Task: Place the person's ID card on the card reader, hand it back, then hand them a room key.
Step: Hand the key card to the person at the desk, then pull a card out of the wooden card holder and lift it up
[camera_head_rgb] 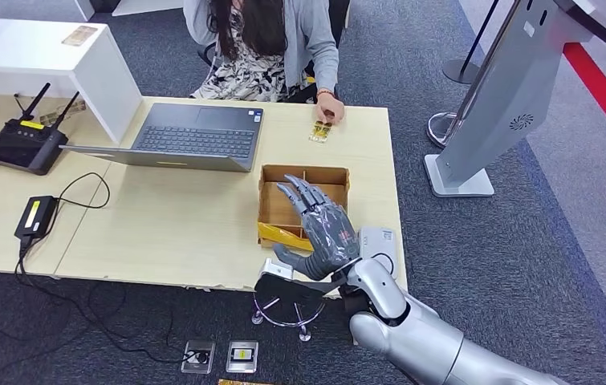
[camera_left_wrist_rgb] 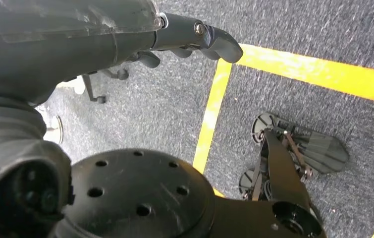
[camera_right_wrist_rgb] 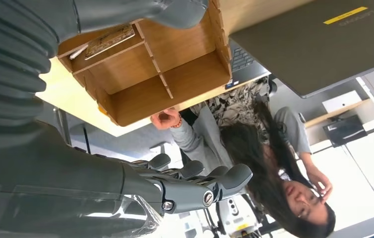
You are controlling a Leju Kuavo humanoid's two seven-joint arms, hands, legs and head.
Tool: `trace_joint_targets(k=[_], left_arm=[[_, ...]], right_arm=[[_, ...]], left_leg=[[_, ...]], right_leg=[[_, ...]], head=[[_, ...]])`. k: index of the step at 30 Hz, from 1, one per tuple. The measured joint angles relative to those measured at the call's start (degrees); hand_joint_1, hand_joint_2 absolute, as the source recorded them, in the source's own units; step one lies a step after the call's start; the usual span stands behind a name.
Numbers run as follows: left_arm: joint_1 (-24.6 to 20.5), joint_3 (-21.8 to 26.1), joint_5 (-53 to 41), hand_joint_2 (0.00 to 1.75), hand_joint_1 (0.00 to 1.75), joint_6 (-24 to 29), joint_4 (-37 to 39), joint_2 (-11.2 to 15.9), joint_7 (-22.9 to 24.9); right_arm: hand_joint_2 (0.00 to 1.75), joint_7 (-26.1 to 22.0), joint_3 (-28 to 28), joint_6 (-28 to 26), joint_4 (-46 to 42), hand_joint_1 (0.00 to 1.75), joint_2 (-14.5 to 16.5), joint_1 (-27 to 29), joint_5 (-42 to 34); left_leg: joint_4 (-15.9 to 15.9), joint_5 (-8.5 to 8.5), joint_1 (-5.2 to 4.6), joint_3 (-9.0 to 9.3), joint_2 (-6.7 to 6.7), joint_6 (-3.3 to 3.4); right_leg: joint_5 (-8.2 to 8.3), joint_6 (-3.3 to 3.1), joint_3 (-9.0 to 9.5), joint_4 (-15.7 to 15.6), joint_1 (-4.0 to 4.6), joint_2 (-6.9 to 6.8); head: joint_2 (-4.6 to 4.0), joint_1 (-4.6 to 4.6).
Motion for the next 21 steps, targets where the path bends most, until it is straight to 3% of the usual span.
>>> trace_joint_targets(k=[21], left_arm=[[-0.02, 0.14, -0.98, 0.0, 0.0, -0.66, 0.0, -0.29, -0.1]], right_arm=[[1.75, 0.57, 4.72, -0.29, 11.2, 0.0, 3.91, -1.14, 8.11]], left_leg=[[0.0, 0.0, 0.01, -0.02, -0.01, 0.0]], right_leg=[[0.0, 0.0, -0.01, 0.01, 0.01, 0.0]], head=[[0.0, -0.01]])
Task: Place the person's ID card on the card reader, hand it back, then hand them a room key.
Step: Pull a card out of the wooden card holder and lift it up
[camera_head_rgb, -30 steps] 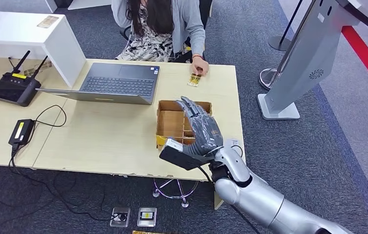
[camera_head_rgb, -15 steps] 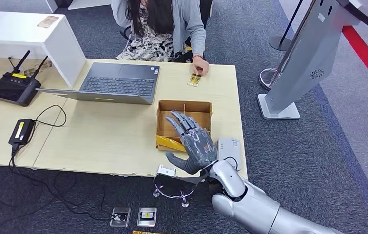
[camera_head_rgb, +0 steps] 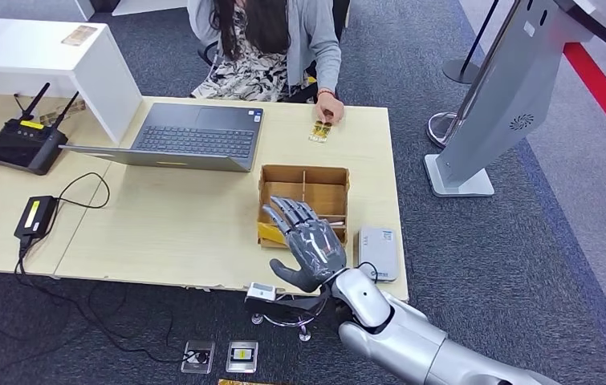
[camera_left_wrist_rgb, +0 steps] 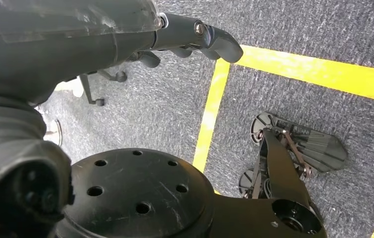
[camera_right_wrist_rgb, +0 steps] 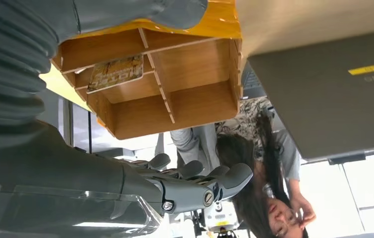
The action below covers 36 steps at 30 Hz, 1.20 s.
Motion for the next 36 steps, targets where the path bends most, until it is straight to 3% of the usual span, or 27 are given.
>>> trace_joint_targets(k=[18, 36], left_arm=[[-0.08, 0.0, -1.64, 0.0, 0.0, -0.07, 0.0, 0.09, -2.51], [-0.08, -0.02, -2.19, 0.0, 0.0, 0.33, 0.0, 0.04, -2.52]], right_arm=[[1.75, 6.33, -0.66, 5.39, 3.15, 0.0, 2.39, -2.3, 9.47], [1.75, 7.17, -3.08, 7.09, 3.91, 0.0, 2.88, -2.88, 10.52]], left_leg=[[0.0, 0.0, 0.0, 0.0, 0.0, 0.0], [0.0, 0.0, 0.0, 0.0, 0.0, 0.0]], right_leg=[[0.0, 0.0, -0.01, 0.0, 0.0, 0.01], [0.0, 0.0, -0.02, 0.0, 0.0, 0.01]], head=[[0.01, 0.01], [0.02, 0.01]])
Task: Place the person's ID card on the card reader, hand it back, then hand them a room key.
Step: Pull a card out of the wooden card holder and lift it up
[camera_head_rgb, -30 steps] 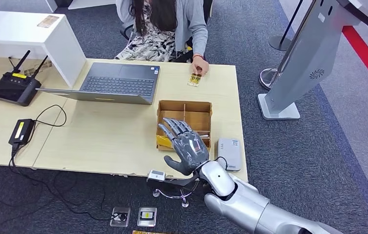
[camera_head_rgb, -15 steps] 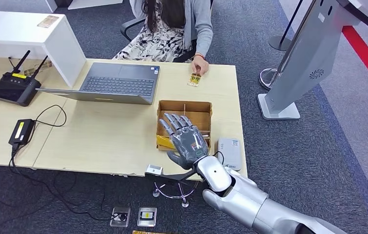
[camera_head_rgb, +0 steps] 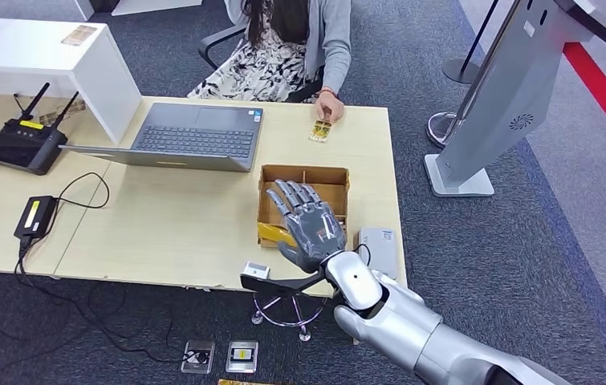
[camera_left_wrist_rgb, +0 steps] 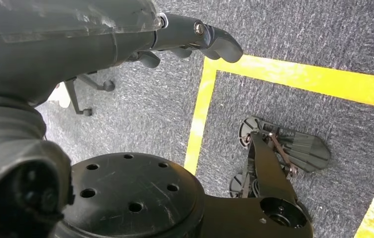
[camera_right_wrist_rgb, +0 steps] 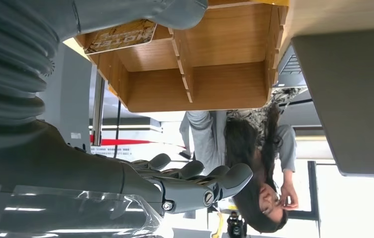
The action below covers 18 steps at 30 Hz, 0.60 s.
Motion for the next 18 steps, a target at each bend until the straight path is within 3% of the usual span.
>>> trace_joint_targets(k=[18], left_arm=[[0.0, 0.0, -0.2, 0.0, 0.0, -0.86, 0.0, 0.06, -0.01]], right_arm=[[1.75, -2.1, -1.09, -1.12, 7.25, 0.0, 2.28, 0.11, -0.89]], left_leg=[[0.0, 0.0, 0.0, -0.01, 0.0, 0.0]], right_leg=[[0.0, 0.0, -0.01, 0.01, 0.0, 0.0]], head=[[-0.01, 0.0]])
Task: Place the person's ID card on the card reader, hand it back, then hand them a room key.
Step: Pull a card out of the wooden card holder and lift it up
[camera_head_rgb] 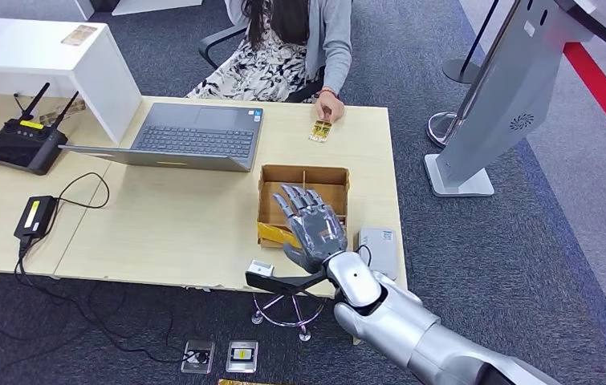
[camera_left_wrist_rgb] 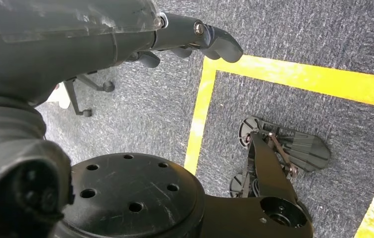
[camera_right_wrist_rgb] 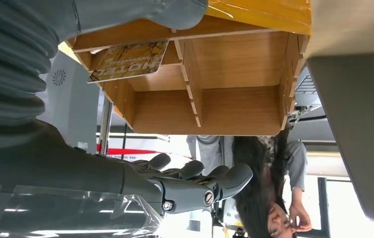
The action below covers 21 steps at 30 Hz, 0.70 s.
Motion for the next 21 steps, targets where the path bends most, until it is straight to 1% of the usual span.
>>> trace_joint_targets(k=[4, 11, 15, 21], left_arm=[[0.0, 0.0, 0.04, 0.0, 0.0, 0.03, 0.0, 0.01, -0.02], [0.01, 0.01, 1.29, 0.0, 0.0, -1.46, 0.01, 0.05, -0.18], [0.12, 0.1, 2.38, 0.0, 0.0, -1.39, 0.07, 0.02, 0.64], [0.16, 0.43, 2.79, 0.0, 0.0, -1.19, 0.17, -0.1, 0.67]], right_arm=[[1.75, -0.55, -0.03, -0.37, 1.58, 0.0, 0.91, -0.13, -0.13], [1.75, -2.09, -0.46, -1.58, 5.98, 0.0, 2.53, -1.19, -1.91], [1.75, -2.38, -1.23, -1.74, 8.76, 0.0, 3.15, -2.36, -2.58], [1.75, -2.45, -2.37, -2.52, 13.25, 0.0, 3.93, -4.55, -3.1]], left_leg=[[0.0, 0.0, 0.0, 0.0, 0.0, 0.0], [0.0, 0.0, 0.0, -0.01, 0.0, 0.0], [0.0, 0.0, 0.0, -0.02, 0.0, 0.0], [0.01, 0.0, 0.0, -0.03, 0.0, 0.0]], right_leg=[[0.0, 0.0, 0.0, 0.0, 0.0, 0.0], [0.0, 0.0, 0.0, 0.0, 0.0, 0.0], [0.0, 0.0, -0.02, 0.0, 0.0, 0.0], [0.0, 0.0, -0.03, 0.0, 0.0, 0.0]], head=[[-0.01, 0.0], [-0.01, 0.0], [-0.01, -0.01], [-0.01, 0.0]])
